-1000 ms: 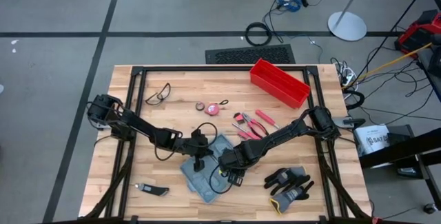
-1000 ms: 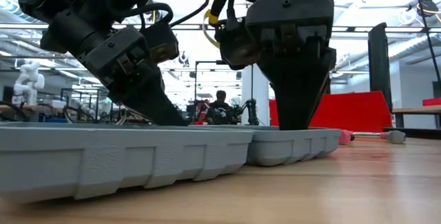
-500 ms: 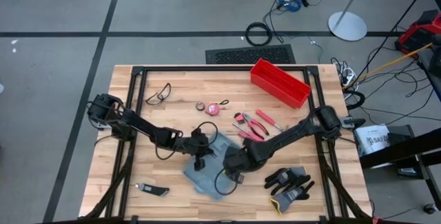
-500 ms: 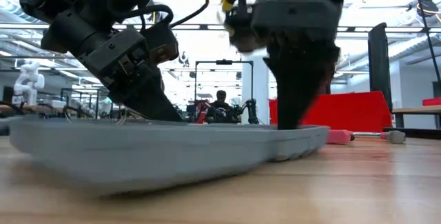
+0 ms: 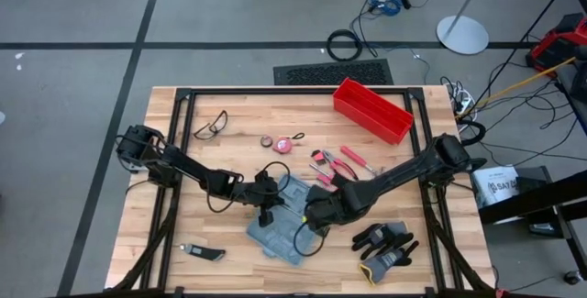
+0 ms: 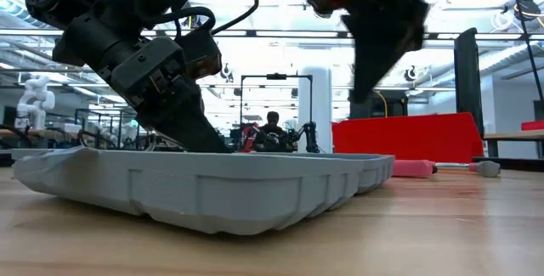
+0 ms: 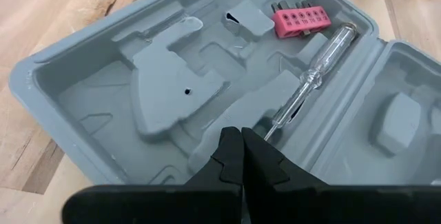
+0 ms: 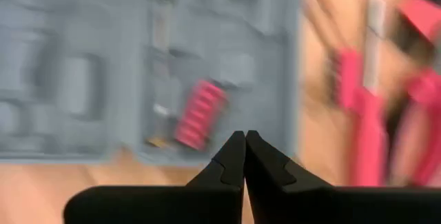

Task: Prefit tool cases
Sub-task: Remove the screwdriver bits from the toolbox

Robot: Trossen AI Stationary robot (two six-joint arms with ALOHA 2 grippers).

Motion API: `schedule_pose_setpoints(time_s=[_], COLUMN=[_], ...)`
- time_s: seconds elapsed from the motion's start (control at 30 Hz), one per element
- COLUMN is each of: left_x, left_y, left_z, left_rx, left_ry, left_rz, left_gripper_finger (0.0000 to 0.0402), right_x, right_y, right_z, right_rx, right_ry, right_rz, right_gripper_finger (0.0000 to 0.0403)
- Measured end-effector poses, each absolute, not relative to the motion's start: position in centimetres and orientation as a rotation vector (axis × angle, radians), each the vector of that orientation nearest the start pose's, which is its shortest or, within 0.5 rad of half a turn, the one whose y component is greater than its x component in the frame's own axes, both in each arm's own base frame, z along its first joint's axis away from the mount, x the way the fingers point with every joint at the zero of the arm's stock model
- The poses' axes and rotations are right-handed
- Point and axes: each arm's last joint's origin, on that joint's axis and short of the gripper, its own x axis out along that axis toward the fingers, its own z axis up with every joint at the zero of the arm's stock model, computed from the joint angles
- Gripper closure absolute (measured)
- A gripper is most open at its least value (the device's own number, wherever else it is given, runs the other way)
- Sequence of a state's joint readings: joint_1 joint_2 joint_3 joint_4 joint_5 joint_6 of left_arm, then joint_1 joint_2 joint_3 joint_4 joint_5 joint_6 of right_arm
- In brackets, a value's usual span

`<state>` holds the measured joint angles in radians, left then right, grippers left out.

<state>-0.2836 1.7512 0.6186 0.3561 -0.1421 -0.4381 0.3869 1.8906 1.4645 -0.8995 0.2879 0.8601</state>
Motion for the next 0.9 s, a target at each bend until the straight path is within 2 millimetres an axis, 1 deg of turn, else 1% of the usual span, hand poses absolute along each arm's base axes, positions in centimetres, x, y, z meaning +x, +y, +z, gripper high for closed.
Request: schedule_pose_setpoints(time_s=[0.07,0.2,0.33,0.5,0.63,0.8,0.9], left_x=[28.4,28.4,28.4,28.4,28.4,28.3,28.3], left_y=[-7.8,-7.8,-7.9,-7.9,-7.9,-7.9,-7.9], left_z=[9.9,9.9,9.9,9.9,9.9,9.9,9.9], left_rx=[-0.252,-0.252,-0.254,-0.253,-0.251,-0.247,-0.247], left_ry=[0.772,0.772,0.773,0.774,0.775,0.781,0.781], left_rz=[0.034,0.033,0.029,0.028,0.026,0.023,0.023], left_gripper_finger=[0.0400,0.0400,0.0400,0.0400,0.0400,0.0400,0.0400], right_x=[36.0,37.1,37.9,38.4,38.8,39.4,39.3], right_y=[13.5,12.8,12.3,12.1,12.3,12.6,12.5], right_z=[20.8,18.1,16.1,15.2,14.4,12.1,11.6], right_rx=[0.307,0.316,0.355,0.389,0.388,0.416,0.391], right_ry=[1.137,1.224,1.279,1.305,1.309,1.352,1.379], right_rz=[-0.397,-0.393,-0.377,-0.346,-0.302,-0.287,-0.289], right_gripper_finger=[0.0385,0.0344,0.0304,0.0271,0.0266,0.0275,0.0283])
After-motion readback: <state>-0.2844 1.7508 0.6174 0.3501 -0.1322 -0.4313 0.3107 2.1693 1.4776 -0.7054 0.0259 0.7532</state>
